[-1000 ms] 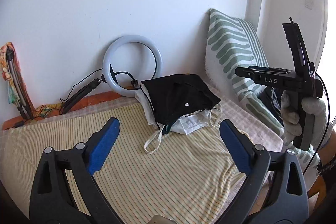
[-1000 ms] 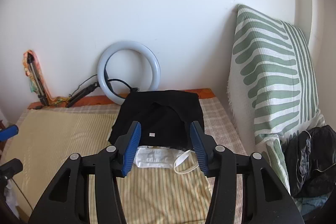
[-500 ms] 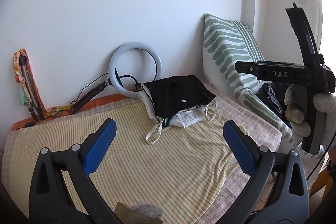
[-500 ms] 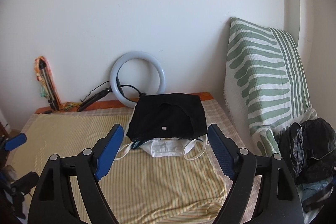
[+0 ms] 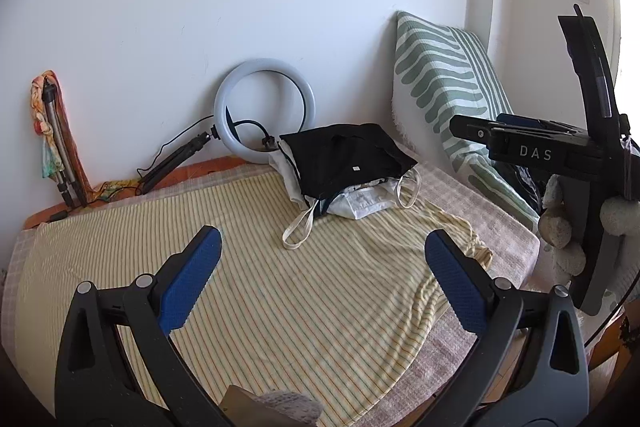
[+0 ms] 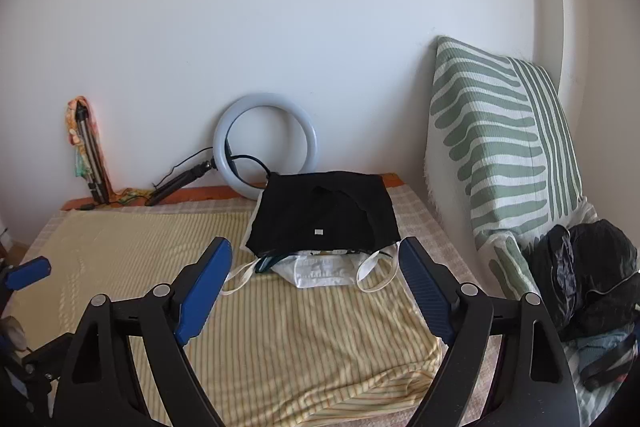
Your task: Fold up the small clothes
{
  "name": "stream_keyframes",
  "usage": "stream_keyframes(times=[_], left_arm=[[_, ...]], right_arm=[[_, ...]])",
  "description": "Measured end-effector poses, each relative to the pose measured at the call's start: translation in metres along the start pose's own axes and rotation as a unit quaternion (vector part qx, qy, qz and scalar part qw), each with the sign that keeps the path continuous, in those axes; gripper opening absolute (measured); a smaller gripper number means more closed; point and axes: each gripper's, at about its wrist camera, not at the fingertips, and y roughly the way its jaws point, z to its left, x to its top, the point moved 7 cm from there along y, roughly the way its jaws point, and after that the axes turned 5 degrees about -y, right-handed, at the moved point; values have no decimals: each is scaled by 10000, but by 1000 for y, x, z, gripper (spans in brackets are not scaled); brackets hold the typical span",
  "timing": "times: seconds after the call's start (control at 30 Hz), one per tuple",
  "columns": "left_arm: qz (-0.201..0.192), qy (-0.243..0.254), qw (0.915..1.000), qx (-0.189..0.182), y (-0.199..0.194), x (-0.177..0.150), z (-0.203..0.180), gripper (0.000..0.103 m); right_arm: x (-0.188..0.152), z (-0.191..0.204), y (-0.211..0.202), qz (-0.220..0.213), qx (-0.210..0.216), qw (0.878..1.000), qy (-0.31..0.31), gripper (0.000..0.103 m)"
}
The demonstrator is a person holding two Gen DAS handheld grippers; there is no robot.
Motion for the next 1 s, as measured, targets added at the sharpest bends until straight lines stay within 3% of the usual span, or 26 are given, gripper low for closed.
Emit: stream_keyframes(times=[1.0], left_arm=[[-63, 216, 9997, 64, -3, -1, -3, 103]], right_arm=[[-12, 10, 7, 106, 75, 9999, -4, 86]])
